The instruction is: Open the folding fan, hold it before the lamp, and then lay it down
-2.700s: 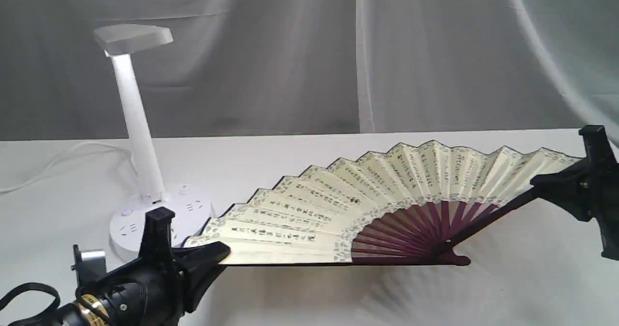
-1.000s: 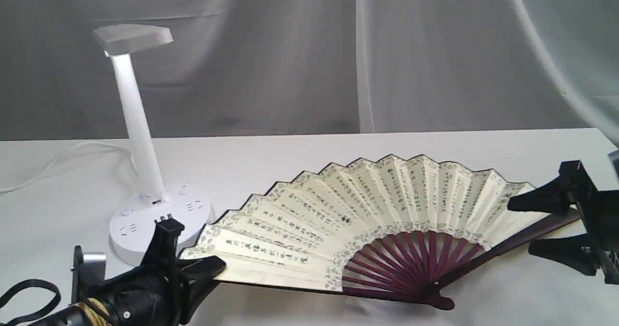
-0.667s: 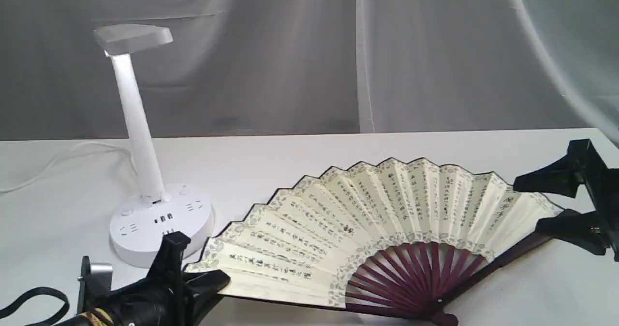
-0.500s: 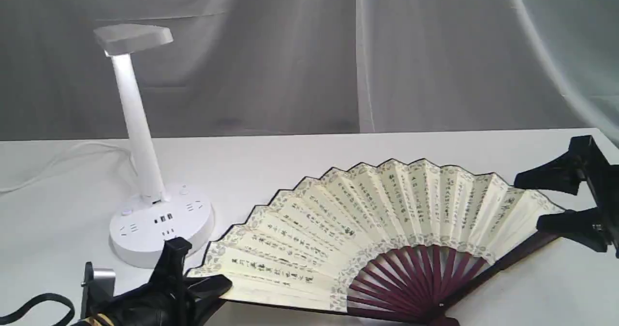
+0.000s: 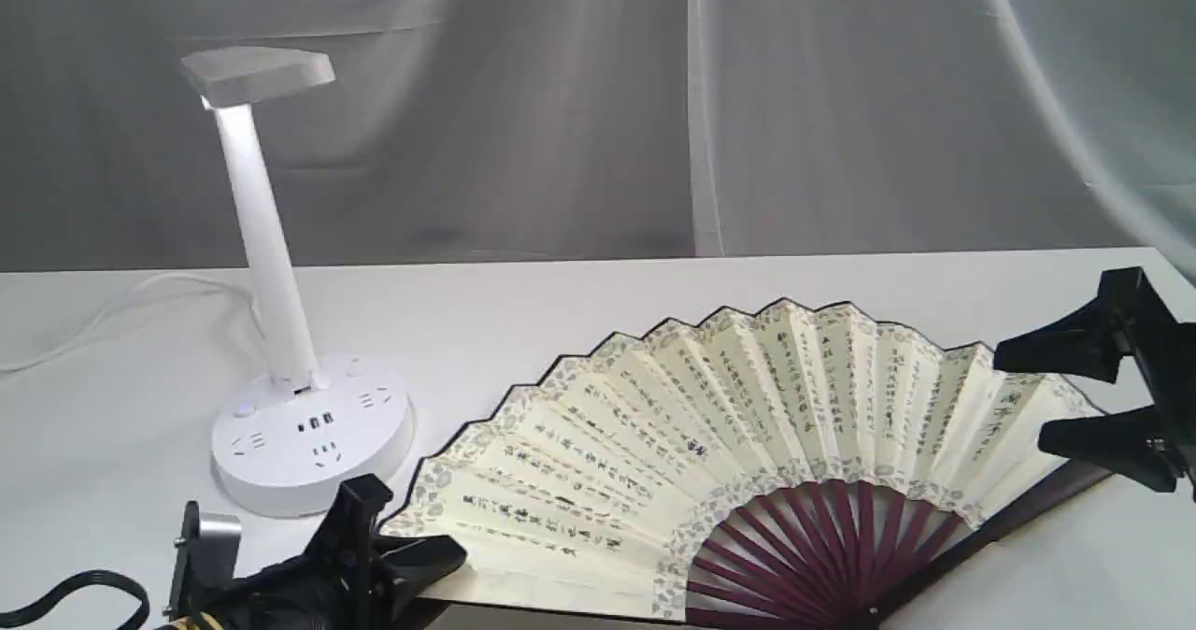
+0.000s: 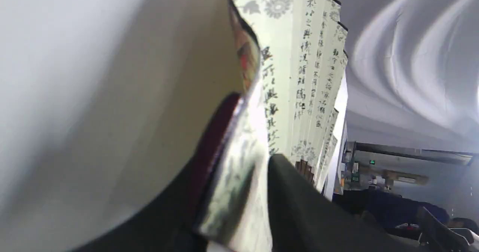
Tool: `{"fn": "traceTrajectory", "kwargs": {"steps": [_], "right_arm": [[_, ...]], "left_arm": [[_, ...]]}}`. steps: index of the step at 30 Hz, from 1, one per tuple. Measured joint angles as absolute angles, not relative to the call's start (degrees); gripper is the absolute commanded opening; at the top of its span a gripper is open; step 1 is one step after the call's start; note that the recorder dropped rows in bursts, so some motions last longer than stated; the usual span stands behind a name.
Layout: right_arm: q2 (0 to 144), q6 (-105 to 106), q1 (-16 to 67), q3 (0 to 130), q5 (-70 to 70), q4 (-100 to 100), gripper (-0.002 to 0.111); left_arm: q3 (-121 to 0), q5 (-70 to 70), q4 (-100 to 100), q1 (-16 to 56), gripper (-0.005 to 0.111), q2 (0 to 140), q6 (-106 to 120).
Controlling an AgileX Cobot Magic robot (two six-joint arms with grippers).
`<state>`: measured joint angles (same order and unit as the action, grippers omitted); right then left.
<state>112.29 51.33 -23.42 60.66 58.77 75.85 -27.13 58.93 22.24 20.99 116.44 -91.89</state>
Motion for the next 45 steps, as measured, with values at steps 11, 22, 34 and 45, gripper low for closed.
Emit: {"fn": "traceTrajectory", "kwargs": {"steps": [11, 22, 34, 45], "right_arm": [[112.3, 51.6, -23.4, 60.7, 60.1, 75.1, 0.066], [112.3, 54.0, -23.4, 60.7, 62.1, 75.3, 0.063], [112.3, 54.5, -23.4, 60.7, 63.1, 75.6, 0.063], [111.0, 54.5, -23.4, 60.7, 64.2, 75.2, 0.063]], "left_arm": [[-27.1, 60.8, 32.0, 14.4, 0.052, 116.4, -90.6], [-27.1, 60.5, 45.0, 9.0, 0.049, 113.7, -90.5], [-27.0, 43.2, 50.1, 8.7, 0.048, 96.7, -90.5], [-26.9, 26.4, 61.1, 8.7, 0.048, 87.3, -94.2]]}}
